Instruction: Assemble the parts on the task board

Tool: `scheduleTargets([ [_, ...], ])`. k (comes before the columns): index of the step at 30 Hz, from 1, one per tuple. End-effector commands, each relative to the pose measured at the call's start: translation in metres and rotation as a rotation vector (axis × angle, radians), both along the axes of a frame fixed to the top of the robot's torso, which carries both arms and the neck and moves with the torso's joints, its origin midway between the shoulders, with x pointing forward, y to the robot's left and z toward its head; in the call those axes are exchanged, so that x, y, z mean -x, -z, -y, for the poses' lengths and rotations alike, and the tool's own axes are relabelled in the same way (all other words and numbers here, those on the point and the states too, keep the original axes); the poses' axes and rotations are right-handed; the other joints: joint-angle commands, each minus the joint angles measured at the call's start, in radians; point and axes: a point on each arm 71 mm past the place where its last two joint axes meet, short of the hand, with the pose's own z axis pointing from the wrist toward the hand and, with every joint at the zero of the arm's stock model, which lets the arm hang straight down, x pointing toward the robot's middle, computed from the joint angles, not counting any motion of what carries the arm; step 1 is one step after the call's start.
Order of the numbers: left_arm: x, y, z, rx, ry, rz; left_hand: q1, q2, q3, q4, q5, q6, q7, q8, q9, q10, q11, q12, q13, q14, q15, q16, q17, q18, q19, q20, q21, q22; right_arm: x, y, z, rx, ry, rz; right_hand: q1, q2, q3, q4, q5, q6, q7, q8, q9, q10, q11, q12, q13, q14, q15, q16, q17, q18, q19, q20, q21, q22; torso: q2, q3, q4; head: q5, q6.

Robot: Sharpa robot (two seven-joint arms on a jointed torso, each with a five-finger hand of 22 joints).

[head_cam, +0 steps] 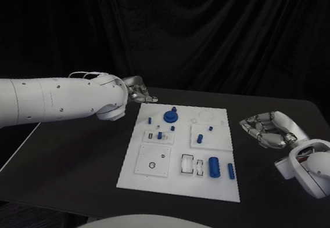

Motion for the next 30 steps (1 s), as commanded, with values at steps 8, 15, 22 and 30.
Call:
scheduleTargets([
  [8,-0.007,0.011,-0.001,-0.077,-0.002,-0.129,-0.041,0.0,-0.021,-0.001,-0.037,0.01,0.003,-0.007,-0.006,0.104,0.006,0.003,0.262,0.104,0.007,0.006,0.263,-0.004,0.011,0.004,-0.002,0.208,0.001,-0.002,-0.002,-0.021,-0.017,0.058,-0.002,0.0,0.005,0.003,-0.002,-0.001,0.002,0.002,-0.001,-0.008,-0.003,-0.007,-0.001,-0.007,-0.002,-0.006,-0.002,0.006,-0.005,0.005,-0.006,0.088,0.003,-0.001,0.002,0.0,0.0],
  [15,-0.011,0.015,0.005,-0.096,0.014,-0.167,-0.062,0.004,-0.03,-0.001,-0.055,0.011,0.004,-0.009,-0.009,0.104,0.007,0.003,0.262,0.104,0.008,0.006,0.263,-0.003,0.009,0.005,-0.006,0.207,0.001,-0.002,-0.003,-0.022,-0.018,0.056,0.001,0.001,0.007,0.002,0.001,-0.001,0.002,0.003,-0.001,-0.008,-0.003,-0.006,0.0,-0.007,-0.002,-0.004,-0.001,0.005,-0.004,0.005,-0.005,0.089,0.002,-0.0008,0.0012,-0.002,0.0],
  [22,-0.012,0.022,0.008,-0.125,0.023,-0.223,-0.071,0.007,-0.033,-0.001,-0.061,0.007,0.005,-0.013,-0.011,0.104,0.008,0.003,0.262,0.104,0.008,0.006,0.263,-0.002,0.006,0.006,-0.011,0.205,0.002,0.0,-0.002,-0.019,-0.016,0.047,0.005,0.0,0.009,-0.001,0.005,-0.002,0.002,0.003,-0.001,-0.007,-0.003,-0.005,0.001,-0.006,-0.002,-0.003,0.001,0.006,-0.005,0.005,-0.007,0.089,0.002,-0.0001,-0.001,-0.001,0.0],
  [30,-0.014,0.029,0.01,-0.145,0.028,-0.26,-0.072,0.012,-0.033,-0.005,-0.052,-0.003,0.007,-0.021,-0.015,0.104,0.01,0.003,0.262,0.104,0.01,0.006,0.263,-0.001,0.002,0.007,-0.018,0.203,0.004,0.003,-0.001,-0.017,-0.011,0.037,0.009,0.0,0.012,-0.005,0.011,-0.002,0.002,0.003,-0.001,-0.007,-0.003,-0.005,0.001,-0.005,-0.002,0.0,0.003,0.006,-0.005,0.005,-0.007,0.089,0.0,0.0002,-0.0004,-0.002,0.0],
])
